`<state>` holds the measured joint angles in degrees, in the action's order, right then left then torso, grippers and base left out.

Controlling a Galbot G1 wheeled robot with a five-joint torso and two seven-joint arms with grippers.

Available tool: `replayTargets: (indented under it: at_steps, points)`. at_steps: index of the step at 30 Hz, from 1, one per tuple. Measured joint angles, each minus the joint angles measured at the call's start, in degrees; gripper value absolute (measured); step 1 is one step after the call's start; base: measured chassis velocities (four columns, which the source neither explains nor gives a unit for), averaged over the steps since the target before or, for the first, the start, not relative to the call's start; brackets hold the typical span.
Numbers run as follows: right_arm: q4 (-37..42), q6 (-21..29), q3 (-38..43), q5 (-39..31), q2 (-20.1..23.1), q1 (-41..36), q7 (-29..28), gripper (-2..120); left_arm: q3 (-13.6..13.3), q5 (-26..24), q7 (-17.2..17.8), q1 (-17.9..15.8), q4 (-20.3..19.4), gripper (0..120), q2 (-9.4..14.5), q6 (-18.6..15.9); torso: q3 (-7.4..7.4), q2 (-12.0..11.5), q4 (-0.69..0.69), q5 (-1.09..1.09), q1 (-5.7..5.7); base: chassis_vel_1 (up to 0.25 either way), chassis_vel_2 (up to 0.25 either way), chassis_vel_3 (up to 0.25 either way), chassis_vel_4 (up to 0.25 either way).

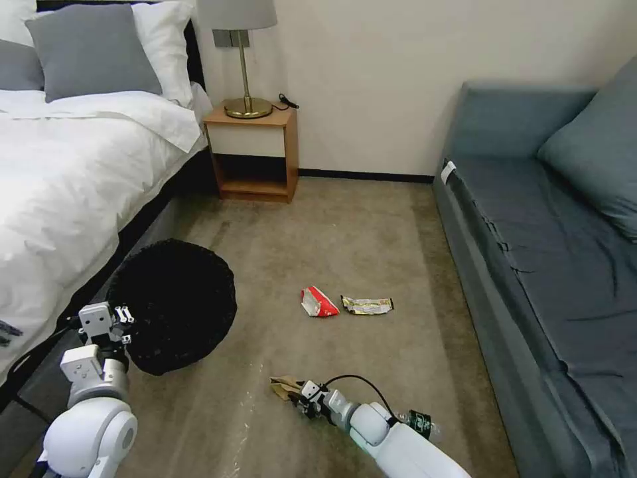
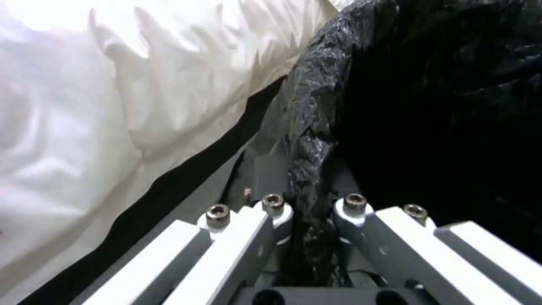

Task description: Pick up the trash bin, then pick up the garbage on the floor and place it into the trash bin.

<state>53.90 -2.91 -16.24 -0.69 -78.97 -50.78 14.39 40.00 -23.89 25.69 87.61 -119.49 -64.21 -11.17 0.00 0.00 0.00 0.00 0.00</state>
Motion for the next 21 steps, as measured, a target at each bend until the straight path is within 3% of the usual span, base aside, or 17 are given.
replayTargets:
  at_steps: [7,13,21]
  points:
    - [-0.11,-0.33,1.14,0.08,0.41,-0.05,0.26,0,-0.04,-0.04,-0.01,0.07,0.53,2,0.01,0.37,0.00,0.00,0.00,0.00,0.00,0.000,0.000,0.000,0.000]
    - [-1.32,-1.32,2.37,1.32,0.01,0.06,0.34,0,-0.33,-0.99,0.08,0.73,-0.47,2,-0.05,0.25,0.00,0.00,0.00,0.01,0.00,0.000,0.000,0.000,0.000]
    - [-6.40,-4.59,10.64,5.93,-3.27,2.37,1.36,0,-0.09,-2.59,0.27,3.05,-3.84,2,0.40,0.17,0.00,0.00,0.00,-0.01,0.00,0.000,0.000,0.000,0.000]
